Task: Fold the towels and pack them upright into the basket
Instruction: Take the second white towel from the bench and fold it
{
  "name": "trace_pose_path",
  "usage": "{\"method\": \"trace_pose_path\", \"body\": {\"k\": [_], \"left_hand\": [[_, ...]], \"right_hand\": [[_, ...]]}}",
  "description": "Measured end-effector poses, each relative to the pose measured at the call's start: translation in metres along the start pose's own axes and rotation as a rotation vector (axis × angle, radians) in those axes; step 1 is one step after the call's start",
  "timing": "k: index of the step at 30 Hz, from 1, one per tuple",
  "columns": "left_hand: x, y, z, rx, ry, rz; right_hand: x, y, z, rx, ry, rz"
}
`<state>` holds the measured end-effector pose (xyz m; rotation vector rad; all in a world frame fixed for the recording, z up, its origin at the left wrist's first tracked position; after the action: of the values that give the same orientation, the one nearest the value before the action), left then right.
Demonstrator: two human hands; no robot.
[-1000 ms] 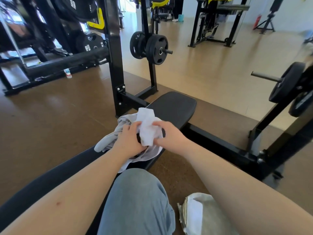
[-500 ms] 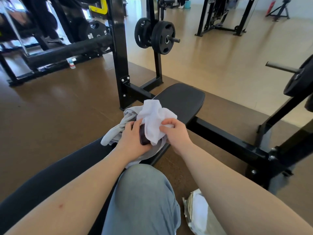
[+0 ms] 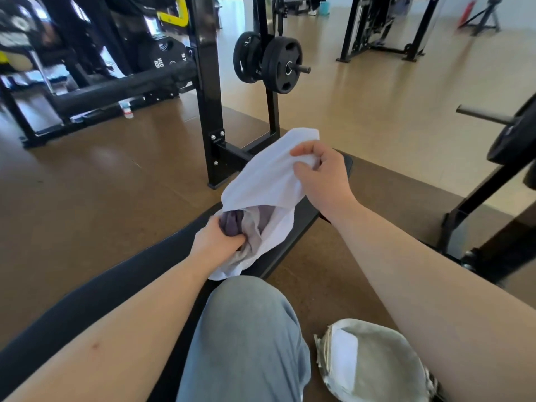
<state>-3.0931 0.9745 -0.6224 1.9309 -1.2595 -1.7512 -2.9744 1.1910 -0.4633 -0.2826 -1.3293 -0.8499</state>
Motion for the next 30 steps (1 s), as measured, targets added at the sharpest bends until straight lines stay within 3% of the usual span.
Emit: {"method": "trace_pose_path", "body": {"k": [2,4,7,11,17,21,27,30], "left_hand": [[-0.006,0.009,-0.007,-0.096,-0.041,-0.031],[-0.029,0.014,-0.014,-0.160,-0.200,0.028],[-0.059,-0.002,-0.020,-0.045,-0.361,0.112],[-0.062,-0.025,-0.021,0.064,-0.365,0.231],[-0.044,-0.029,-0.014,0.056,-0.277,0.141],[-0.051,-0.026,-0.012,-0.019,-0.302,0.088],[-0.057,-0.013,-0.009,-0.019,-0.233,-0.198],[-0.039,-0.001,-0.002,-0.096,-0.055,-0.299]], "right_hand": [[0.002,-0.008,-0.005,0.070,0.038,-0.101],[-0.004,-0.024,-0.011,0.168,0.032,-0.232],[-0.035,-0.051,-0.025,0.321,-0.041,-0.453],[-0.080,-0.061,-0.040,0.341,-0.180,-0.547],[-0.124,-0.052,-0.041,0.325,-0.371,-0.641],[-0.130,-0.053,-0.048,0.364,-0.512,-0.225],[-0.073,-0.034,-0.010,0.205,-0.366,0.013],[-0.053,-0.026,0.002,0.154,-0.244,0.019]]}}
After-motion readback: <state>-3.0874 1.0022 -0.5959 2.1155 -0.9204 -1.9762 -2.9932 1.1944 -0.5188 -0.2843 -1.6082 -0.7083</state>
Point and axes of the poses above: each hand's wrist, its own z-axis towards the middle knuckle, its own y-axis out of the back of the hand, x = y × z, the point moved 9 cm from there along z, towards the middle knuckle, and after that the axes turned 1 degree about -x, right-handed, at the moved point
